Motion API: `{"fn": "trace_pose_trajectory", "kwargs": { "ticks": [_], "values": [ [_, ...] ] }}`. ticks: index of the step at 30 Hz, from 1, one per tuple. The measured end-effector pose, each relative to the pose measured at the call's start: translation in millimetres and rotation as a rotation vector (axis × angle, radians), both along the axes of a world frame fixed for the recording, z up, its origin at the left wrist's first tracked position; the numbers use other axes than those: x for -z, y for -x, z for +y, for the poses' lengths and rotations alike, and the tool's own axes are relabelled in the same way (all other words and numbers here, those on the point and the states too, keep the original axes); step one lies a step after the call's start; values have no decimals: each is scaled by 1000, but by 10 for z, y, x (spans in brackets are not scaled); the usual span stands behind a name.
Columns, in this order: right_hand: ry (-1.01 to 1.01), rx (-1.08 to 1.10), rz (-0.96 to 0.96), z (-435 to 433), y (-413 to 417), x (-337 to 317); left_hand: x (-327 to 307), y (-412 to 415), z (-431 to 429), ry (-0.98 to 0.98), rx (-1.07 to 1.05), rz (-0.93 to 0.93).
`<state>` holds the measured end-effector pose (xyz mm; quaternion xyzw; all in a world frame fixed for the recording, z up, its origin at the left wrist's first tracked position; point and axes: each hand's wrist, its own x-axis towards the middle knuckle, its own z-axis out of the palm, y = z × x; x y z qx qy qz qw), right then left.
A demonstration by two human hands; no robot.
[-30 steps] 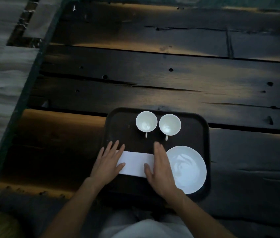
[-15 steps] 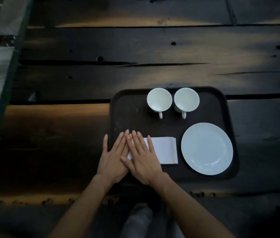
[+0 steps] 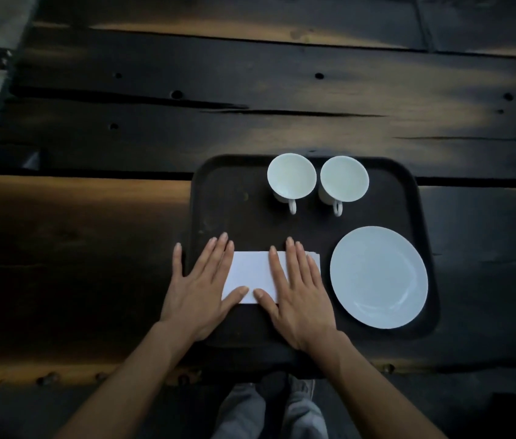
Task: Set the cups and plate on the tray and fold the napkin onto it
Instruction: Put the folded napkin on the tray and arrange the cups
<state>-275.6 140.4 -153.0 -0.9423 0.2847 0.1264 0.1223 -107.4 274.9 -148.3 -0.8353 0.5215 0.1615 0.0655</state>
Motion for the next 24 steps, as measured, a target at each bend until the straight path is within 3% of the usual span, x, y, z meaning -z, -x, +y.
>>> {"fn": "trace_pose_trajectory", "kwargs": {
  "ticks": [4,8,14,24],
  "values": [
    [-82,-18,-74,-66,-16,-119,-89,0,-25,25,-1,19],
    [117,-4,-223,-390,83,-227,-217,-202,-51,225,-16,-35],
    [79,62,-48,-758,95,-339,-303,-395,-180,215,-94,47],
    [14,116,-78,-887,57,-387,-331,-375,-273,244,-201,97]
  ]
}}
